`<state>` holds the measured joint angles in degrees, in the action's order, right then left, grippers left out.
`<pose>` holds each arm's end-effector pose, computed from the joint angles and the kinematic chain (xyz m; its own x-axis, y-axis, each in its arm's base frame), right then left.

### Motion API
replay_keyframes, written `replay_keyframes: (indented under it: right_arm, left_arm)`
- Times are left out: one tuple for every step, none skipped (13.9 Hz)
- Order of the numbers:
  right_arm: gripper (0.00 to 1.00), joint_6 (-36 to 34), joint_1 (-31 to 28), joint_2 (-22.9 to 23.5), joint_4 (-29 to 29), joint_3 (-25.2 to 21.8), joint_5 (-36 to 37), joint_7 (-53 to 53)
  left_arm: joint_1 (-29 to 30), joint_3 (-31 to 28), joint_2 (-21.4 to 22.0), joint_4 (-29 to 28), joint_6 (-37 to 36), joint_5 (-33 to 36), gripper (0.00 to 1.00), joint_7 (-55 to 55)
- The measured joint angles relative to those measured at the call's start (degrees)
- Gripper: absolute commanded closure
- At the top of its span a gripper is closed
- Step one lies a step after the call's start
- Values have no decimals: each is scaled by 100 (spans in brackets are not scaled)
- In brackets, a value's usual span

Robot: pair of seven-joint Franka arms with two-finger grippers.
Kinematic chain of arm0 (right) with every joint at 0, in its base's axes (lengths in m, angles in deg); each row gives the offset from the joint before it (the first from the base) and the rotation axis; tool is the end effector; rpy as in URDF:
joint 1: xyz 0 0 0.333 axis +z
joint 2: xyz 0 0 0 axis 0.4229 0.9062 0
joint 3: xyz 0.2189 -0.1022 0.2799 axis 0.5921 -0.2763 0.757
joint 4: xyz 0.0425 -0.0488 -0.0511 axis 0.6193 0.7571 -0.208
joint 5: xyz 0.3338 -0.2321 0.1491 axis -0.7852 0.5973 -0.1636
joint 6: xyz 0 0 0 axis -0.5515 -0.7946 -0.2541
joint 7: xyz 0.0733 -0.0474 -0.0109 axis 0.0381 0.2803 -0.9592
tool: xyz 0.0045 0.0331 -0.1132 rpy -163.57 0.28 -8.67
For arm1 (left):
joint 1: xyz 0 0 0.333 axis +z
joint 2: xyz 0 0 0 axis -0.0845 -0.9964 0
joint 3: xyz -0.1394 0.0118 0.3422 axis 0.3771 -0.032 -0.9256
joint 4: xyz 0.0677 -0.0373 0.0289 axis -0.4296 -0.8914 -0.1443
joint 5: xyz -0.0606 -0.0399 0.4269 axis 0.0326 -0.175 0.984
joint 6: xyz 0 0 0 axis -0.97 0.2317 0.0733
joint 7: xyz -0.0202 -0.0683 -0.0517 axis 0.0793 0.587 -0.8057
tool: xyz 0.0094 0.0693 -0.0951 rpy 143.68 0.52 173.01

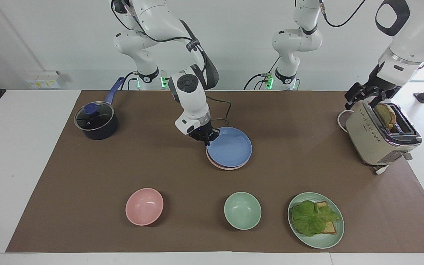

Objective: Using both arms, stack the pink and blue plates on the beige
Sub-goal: 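Carry the blue plate with the right gripper onto the pink plate, then open the right gripper and withdraw it to the rest pose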

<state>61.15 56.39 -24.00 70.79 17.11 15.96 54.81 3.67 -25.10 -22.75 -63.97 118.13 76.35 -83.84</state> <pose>0.5764 0.3379 0.3530 0.9923 -0.1235 0.0018 -0.1215 -0.9785 -0.1665 0.6008 0.0115 0.6576 0.9982 0.0592 0.0013 0.0591 -0.9976 0.0369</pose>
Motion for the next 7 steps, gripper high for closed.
replay_keyframes:
  right_arm:
    - [0,3,0,0,-2,0,0,0]
    - [0,12,-2,0,-14,0,0,0]
    - [0,17,-13,-4,-56,-5,0,0]
    - [0,17,-35,-22,-105,-18,0,0]
    - [0,9,-78,-75,-152,-42,0,0]
    - [0,-34,-158,-165,-189,-57,0,-4]
    - [0,-119,-261,-282,-213,-68,14,-17]
  left_arm:
    - [0,0,0,0,0,0,0,0]
    - [0,0,0,0,0,0,0,0]
    - [0,0,0,0,0,0,0,0]
    - [0,0,0,0,0,0,0,0]
    - [0,0,0,0,0,0,0,0]
    - [0,0,0,0,0,0,0,0]
    - [0,0,0,0,0,0,0,0]
